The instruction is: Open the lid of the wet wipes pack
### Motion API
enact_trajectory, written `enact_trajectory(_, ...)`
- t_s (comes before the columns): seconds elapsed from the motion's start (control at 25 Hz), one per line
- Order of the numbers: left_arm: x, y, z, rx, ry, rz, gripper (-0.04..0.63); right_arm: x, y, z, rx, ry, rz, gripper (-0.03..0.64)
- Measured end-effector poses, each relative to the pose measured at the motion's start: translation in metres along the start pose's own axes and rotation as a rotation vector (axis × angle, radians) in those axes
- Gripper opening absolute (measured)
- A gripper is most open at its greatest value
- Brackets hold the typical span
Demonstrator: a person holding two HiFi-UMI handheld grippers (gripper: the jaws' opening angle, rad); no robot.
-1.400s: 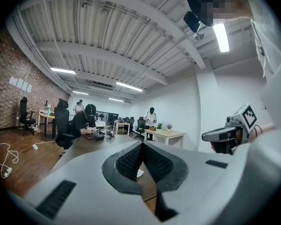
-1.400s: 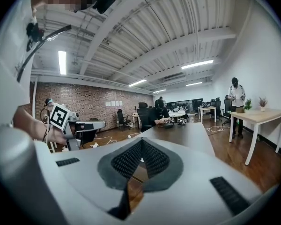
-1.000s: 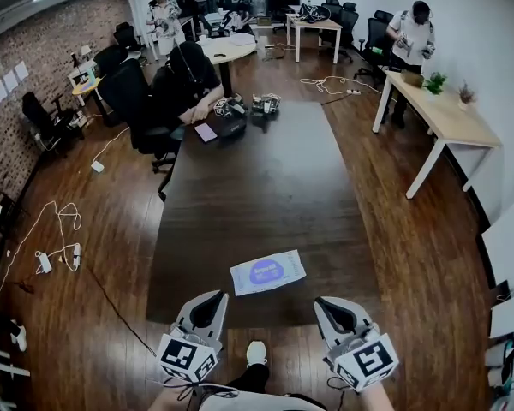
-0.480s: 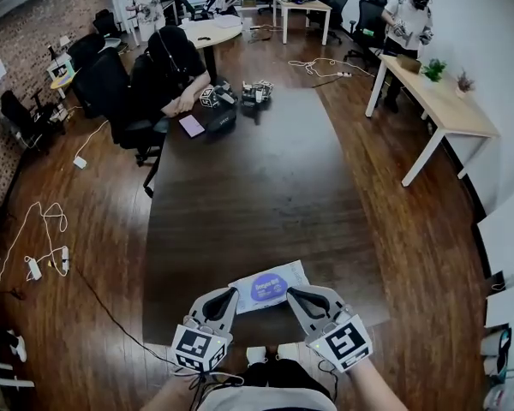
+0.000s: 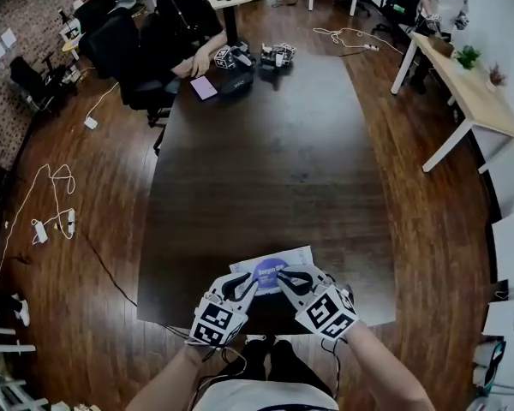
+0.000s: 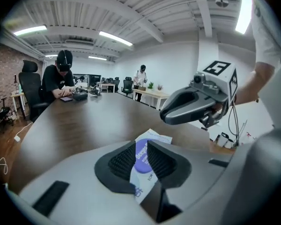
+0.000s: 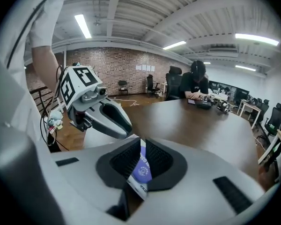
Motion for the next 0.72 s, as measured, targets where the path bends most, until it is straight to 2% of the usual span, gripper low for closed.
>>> enact_trajectory(0.08,0.013,-0.012,0.002,-0.016,0.000,0.025,0.072,0.013,-0.013,-0.002,-0.041,0.030,0.069,0.053)
enact_trajectory(0.16,0.025,-0.020,0.005,-0.030,0.004,0.064,0.110,0.025,-0.026,-0.005,-0.072,0.083,0.140,0.137)
enact_trajectory(0.32,0.043,-0.022,0.006,-0.035,0.011,0.154,0.156,0.043,-0.046,-0.006,-0.135,0.215,0.271,0.210)
enact_trajectory(0.44,0.056,-0.025,0.005,-0.031,0.003,0.175,0.185,0.047,-0.059,-0.004,-0.178,0.286,0.346,0.276)
enact_trajectory(0.72,0.066,-0.029,0.003,-0.031,-0.017,0.200,0.190,0.051,-0.074,-0.005,-0.234,0.376,0.445,0.336)
Point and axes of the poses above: the fingertips, and each gripper's own axes: y backward along the fingers, z to its left, x out of its underside, the point moved 4 cm from there along y, backward along the fingers, and after that the axes turned 9 degrees about -x, right-handed, at the moved point
